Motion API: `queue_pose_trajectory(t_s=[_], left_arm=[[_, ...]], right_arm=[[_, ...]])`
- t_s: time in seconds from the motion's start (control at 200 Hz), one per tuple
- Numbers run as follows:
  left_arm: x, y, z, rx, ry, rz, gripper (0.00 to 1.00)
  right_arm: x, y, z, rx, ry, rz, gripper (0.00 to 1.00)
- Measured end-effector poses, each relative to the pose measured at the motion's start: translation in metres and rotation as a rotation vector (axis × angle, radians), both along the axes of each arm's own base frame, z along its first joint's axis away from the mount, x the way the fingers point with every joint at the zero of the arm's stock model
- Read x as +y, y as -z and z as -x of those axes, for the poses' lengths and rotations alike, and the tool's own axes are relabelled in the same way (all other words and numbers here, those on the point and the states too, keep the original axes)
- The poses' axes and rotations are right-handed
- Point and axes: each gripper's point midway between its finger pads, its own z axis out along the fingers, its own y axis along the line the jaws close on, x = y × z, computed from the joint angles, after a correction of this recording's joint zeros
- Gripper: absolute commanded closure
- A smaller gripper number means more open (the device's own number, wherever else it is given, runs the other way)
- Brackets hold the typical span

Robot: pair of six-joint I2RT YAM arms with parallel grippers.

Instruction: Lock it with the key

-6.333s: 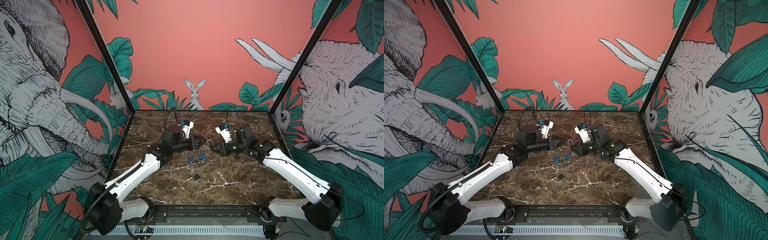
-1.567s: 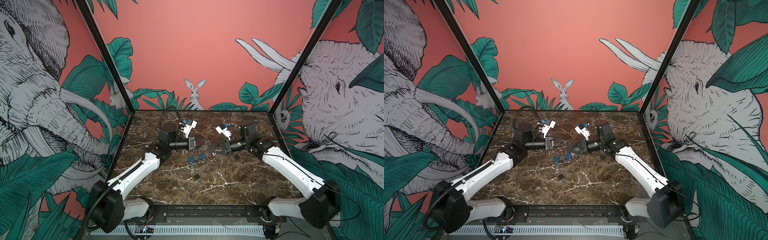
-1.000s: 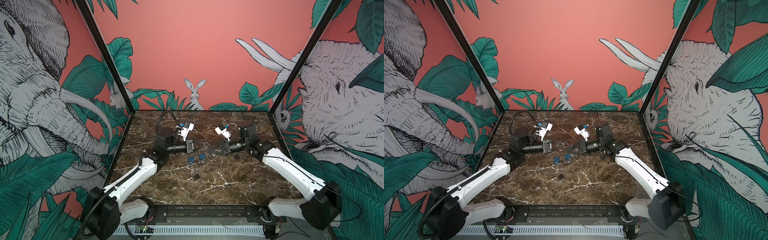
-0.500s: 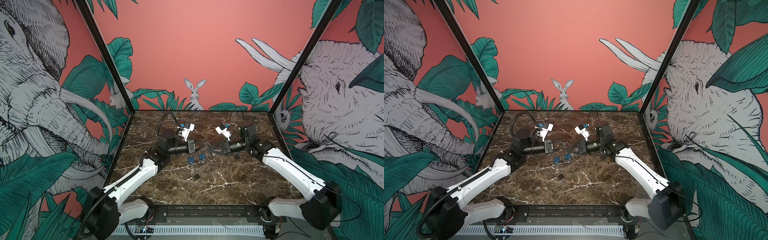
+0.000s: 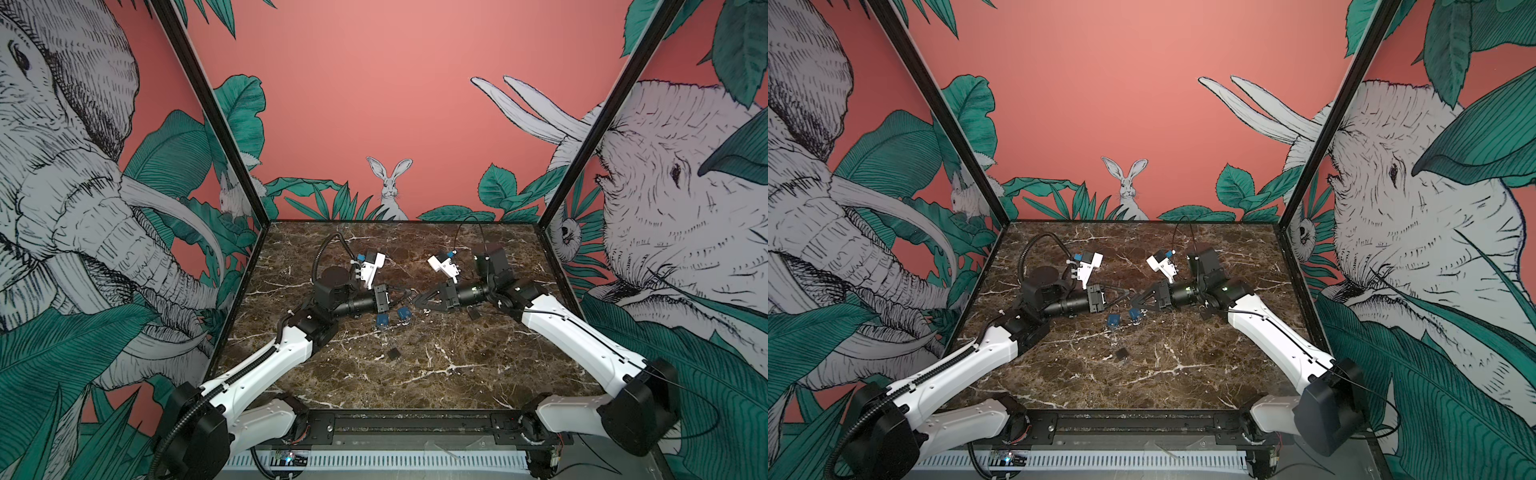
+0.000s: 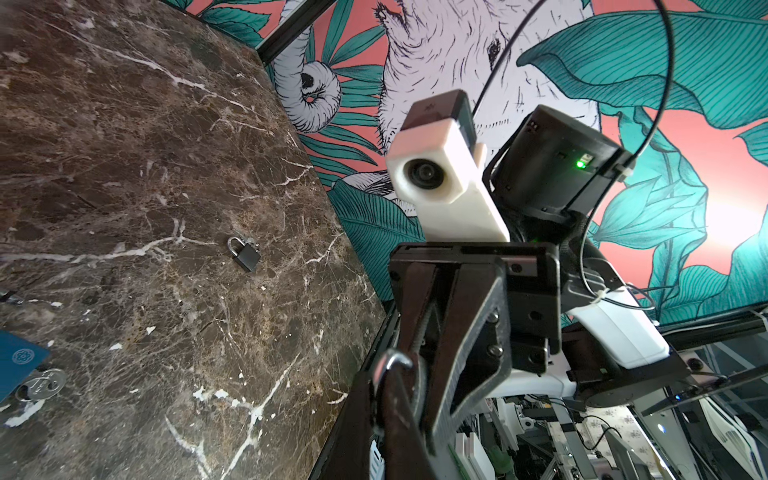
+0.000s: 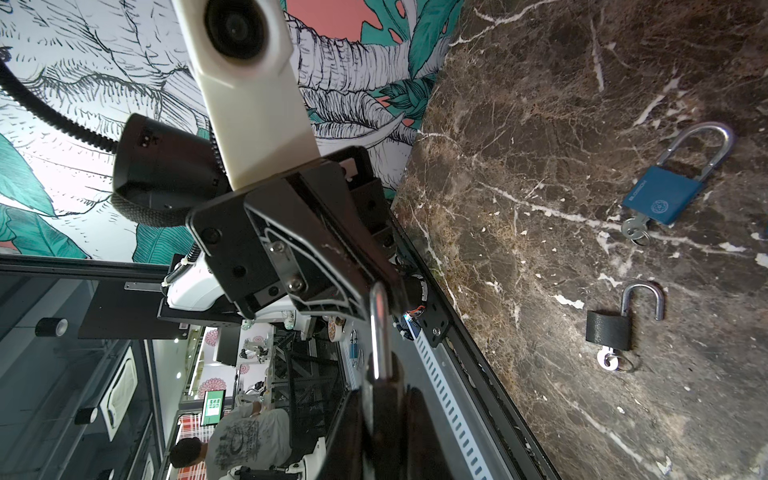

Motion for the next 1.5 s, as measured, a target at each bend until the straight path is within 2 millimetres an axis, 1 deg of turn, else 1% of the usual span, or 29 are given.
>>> queue_pose_trajectory(t_s=[0.105,0.53,0.865,1.16,1.2,1.245,1.32,1.375,1.5], left_arm=[[-0.002,0.004,0.002,0.009,-0.005,-0.006,1.00],[-0.001,0.010,-0.004,-0.007,-0.066,-0.043,1.00],[0.001,0.007,-0.003,-0.040,-0.079,-0.054,1.00],[0.006,0.003,-0.009,-0.060,-0.091,-0.049,1.00],[0.006,0.002,-0.009,-0.064,-0.092,-0.049,1.00],[0.007,0.001,-0.009,-0.067,-0.093,-0.049,1.00],[0.007,-0.001,-0.010,-0.074,-0.098,-0.046,1.00],[0.009,-0.003,-0.009,-0.083,-0.107,-0.045,1.00],[0.018,-0.008,-0.011,-0.108,-0.152,-0.055,1.00]], right_arm=[[0.001,0.003,-0.001,0.009,-0.002,0.006,1.00],[0.001,0.010,-0.006,0.012,-0.004,0.031,1.00],[0.000,0.009,-0.004,-0.038,-0.014,0.033,1.00],[0.002,0.006,-0.009,-0.096,0.004,0.029,1.00],[0.002,0.006,-0.009,-0.100,0.005,0.027,0.94],[0.002,0.005,-0.010,-0.103,0.006,0.026,0.83],[0.001,0.006,-0.012,-0.115,0.020,0.032,0.77],[0.000,0.007,-0.016,-0.123,0.038,0.037,0.66],[-0.005,0.005,-0.027,-0.158,0.099,0.037,0.58]])
